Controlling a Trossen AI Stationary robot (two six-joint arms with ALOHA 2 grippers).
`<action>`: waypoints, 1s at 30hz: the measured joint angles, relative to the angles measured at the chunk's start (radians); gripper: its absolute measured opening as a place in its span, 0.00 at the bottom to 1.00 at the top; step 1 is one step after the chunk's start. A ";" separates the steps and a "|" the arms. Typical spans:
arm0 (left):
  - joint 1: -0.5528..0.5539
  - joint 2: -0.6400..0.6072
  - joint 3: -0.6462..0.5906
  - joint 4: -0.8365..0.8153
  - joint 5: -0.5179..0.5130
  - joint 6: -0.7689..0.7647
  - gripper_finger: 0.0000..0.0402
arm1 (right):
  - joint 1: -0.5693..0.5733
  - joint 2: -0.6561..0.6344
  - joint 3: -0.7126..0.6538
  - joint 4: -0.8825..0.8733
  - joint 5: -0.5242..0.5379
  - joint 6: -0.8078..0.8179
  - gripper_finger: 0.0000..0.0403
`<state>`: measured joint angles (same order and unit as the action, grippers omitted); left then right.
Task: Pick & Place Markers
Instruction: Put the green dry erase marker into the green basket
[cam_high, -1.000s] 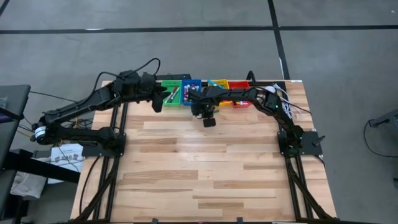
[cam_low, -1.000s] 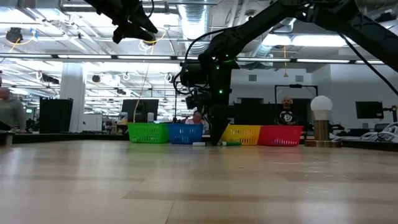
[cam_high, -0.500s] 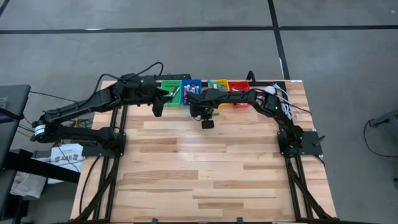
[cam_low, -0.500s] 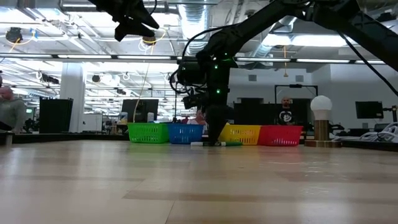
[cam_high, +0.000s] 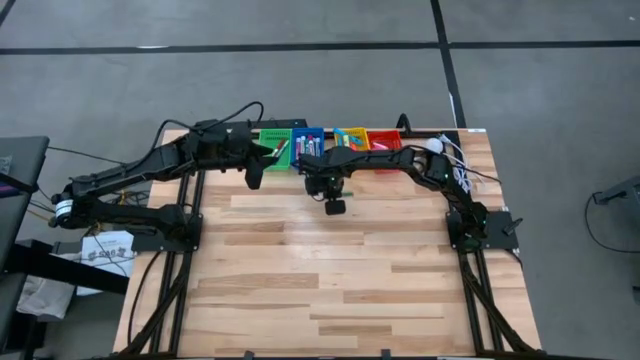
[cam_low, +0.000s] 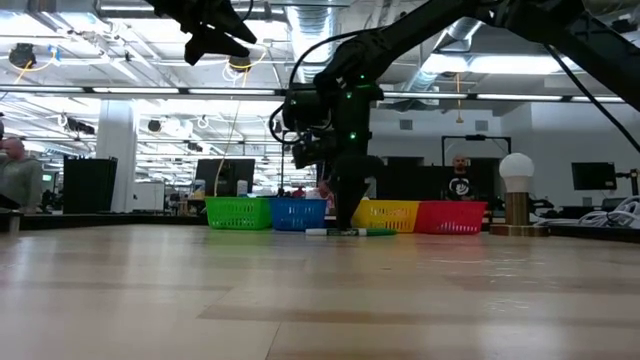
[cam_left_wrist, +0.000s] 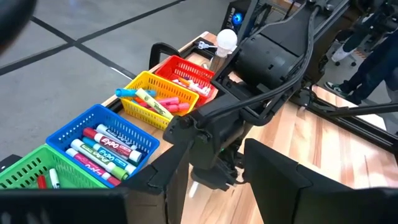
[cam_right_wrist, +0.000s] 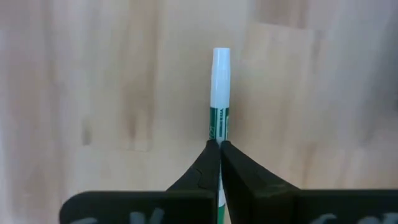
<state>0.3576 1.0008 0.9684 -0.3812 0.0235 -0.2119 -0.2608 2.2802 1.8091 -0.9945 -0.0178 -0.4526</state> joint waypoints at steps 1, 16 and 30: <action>0.000 0.000 0.000 0.000 0.000 0.000 0.38 | -0.001 0.000 0.000 -0.004 -0.025 -0.004 0.00; 0.000 0.000 0.000 0.000 0.000 0.000 0.38 | 0.019 -0.001 -0.024 0.017 -0.110 -0.052 0.20; 0.000 0.000 0.000 0.000 0.000 -0.002 0.38 | 0.049 -0.024 -0.180 0.157 -0.020 0.113 0.06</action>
<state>0.3576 1.0008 0.9684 -0.3815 0.0232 -0.2138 -0.2119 2.2561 1.6289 -0.8377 -0.0377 -0.3393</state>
